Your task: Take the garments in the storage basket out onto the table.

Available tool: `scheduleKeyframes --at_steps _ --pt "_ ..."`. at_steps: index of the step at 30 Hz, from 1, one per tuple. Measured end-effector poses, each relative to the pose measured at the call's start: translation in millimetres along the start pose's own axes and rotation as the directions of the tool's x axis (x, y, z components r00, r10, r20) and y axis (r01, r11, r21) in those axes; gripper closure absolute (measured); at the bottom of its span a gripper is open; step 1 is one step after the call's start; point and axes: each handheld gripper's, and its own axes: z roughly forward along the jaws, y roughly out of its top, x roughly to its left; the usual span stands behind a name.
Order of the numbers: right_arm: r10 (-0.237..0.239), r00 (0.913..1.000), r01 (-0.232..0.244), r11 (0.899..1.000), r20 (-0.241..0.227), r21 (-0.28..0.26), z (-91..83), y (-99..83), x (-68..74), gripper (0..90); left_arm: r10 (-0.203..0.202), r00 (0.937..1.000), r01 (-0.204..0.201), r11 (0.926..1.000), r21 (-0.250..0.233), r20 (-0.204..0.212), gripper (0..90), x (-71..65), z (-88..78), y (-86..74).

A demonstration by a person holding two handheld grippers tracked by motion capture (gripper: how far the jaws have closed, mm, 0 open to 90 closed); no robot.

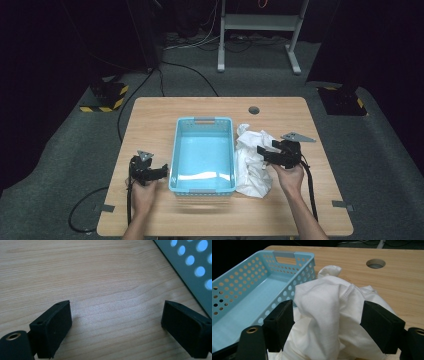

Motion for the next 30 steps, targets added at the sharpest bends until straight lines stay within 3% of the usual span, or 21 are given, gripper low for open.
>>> scheduleKeyframes --at_steps 6,9,17,19,22,30 --pt "-0.005 0.9999 0.005 1.000 -0.009 -0.028 -9.4 2.9 -1.2 25.5 0.000 1.0000 0.000 1.0000 0.000 0.001 9.7 0.0 0.0 0.0" --pt "0.013 0.9995 -0.015 0.999 -0.030 -0.049 -15.1 5.0 -3.5 25.5 0.000 1.0000 0.000 1.0000 0.000 0.001 9.7 0.0 0.0 0.0" --pt "0.006 0.9995 -0.007 0.998 -0.031 -0.059 -23.5 7.6 -6.9 25.1 0.000 1.0000 0.000 1.0000 0.000 0.001 9.7 0.0 0.0 0.0" --pt "-0.009 0.9998 0.008 0.998 -0.020 -0.059 -26.0 8.7 -8.0 25.2 0.001 1.0000 -0.001 1.0000 0.000 0.001 9.7 0.0 0.0 0.0" --pt "0.020 0.9993 -0.022 0.996 -0.030 -0.081 -31.4 10.5 -13.7 25.1 0.000 1.0000 0.000 1.0000 0.000 0.001 9.7 0.0 0.0 0.0" --pt "0.022 0.9998 -0.022 0.994 0.001 -0.103 -45.8 10.3 -23.7 25.2 0.001 1.0000 -0.001 1.0000 0.000 0.001 9.7 0.0 0.0 0.0"
